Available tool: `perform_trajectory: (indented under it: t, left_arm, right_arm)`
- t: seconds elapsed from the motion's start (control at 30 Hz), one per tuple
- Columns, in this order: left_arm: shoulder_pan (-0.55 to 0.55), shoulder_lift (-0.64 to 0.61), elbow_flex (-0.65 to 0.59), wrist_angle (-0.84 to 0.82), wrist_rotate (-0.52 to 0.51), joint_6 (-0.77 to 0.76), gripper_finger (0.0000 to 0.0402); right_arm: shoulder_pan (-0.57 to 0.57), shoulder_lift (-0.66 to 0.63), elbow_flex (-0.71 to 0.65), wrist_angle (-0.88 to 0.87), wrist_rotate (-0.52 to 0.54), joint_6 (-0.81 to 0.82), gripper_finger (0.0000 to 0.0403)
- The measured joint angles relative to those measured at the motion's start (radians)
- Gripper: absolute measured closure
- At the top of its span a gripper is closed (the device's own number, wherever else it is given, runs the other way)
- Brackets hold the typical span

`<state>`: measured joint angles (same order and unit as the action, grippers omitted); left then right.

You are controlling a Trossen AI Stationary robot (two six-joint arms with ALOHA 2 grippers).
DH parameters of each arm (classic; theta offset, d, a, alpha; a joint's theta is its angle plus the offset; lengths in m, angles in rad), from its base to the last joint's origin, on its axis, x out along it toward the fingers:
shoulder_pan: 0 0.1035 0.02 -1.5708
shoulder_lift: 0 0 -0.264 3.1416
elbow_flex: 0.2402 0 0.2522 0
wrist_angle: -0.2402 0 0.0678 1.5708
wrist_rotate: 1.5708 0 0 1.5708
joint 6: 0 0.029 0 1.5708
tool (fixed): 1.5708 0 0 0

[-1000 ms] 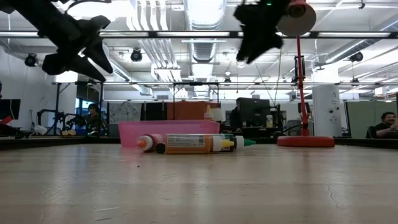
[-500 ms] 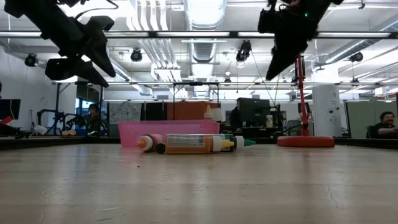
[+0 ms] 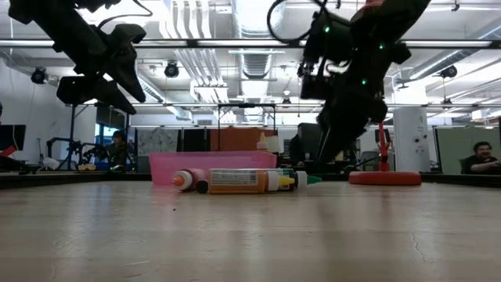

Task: Pick & Place food coloring
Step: Put the big green food coloring bottle into the red bin

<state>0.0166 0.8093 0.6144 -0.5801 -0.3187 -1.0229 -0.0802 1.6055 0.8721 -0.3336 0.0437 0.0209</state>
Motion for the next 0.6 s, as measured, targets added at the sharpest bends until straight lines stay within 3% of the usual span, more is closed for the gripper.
perform_trajectory:
  t: [0.23, 0.6]
  left_arm:
    - [0.0, 0.0, 0.0, -0.005, 0.005, 0.001, 0.0271]
    - [0.0, 0.0, 0.0, -0.007, 0.013, 0.002, 0.0271]
  right_arm:
    - [0.009, 0.114, 0.055, 0.005, 0.0, -0.008, 0.0234]
    - [0.008, 0.132, 0.072, 0.07, 0.003, -0.117, 0.0253]
